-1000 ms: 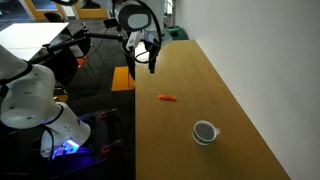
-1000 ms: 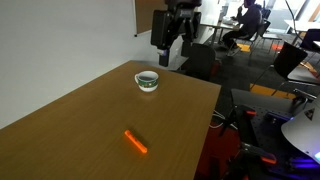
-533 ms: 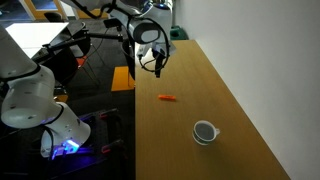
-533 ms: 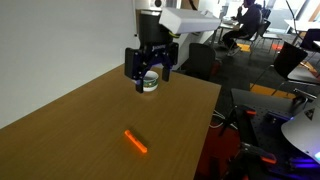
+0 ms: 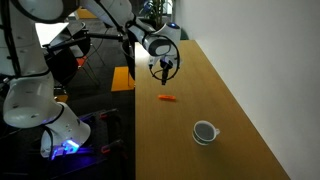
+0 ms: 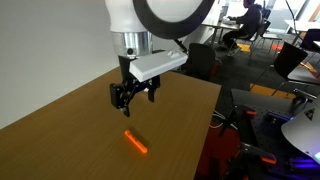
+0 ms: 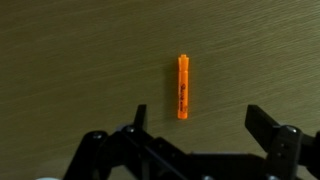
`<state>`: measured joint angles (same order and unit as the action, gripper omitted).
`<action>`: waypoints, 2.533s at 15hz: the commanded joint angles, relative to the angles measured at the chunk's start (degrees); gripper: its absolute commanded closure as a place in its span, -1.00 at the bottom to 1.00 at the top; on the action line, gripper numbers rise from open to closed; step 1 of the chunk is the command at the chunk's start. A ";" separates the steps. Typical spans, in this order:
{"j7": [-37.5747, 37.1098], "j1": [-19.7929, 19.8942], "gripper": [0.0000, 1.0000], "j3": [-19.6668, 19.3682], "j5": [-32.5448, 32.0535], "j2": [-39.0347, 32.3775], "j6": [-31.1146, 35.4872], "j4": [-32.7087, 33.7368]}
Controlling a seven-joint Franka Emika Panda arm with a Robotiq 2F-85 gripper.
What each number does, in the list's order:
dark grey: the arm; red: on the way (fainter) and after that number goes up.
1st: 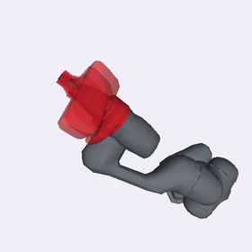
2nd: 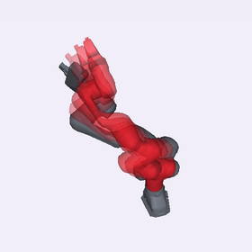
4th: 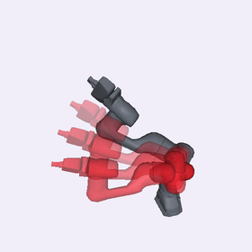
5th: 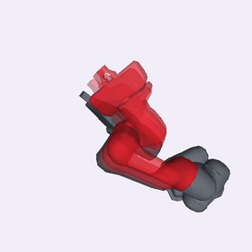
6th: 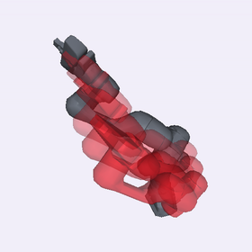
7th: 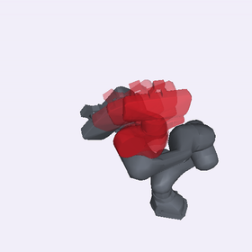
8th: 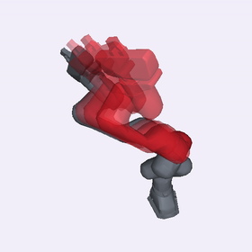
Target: Put the orange marker in the mug
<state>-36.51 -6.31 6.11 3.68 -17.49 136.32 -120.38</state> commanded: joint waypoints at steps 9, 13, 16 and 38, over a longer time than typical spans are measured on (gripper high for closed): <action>3.20 -2.22 -1.00 -2.15 1.78 -6.76 -0.85 5.29; 1.10 -3.88 -1.00 -3.77 0.13 -7.96 3.78 3.30; 1.45 -4.84 -1.00 -4.77 0.41 -10.10 7.71 2.56; 3.36 -7.29 -0.87 -7.29 2.24 -24.81 16.01 11.63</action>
<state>-34.06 -13.29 -0.77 4.59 -40.79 153.42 -111.33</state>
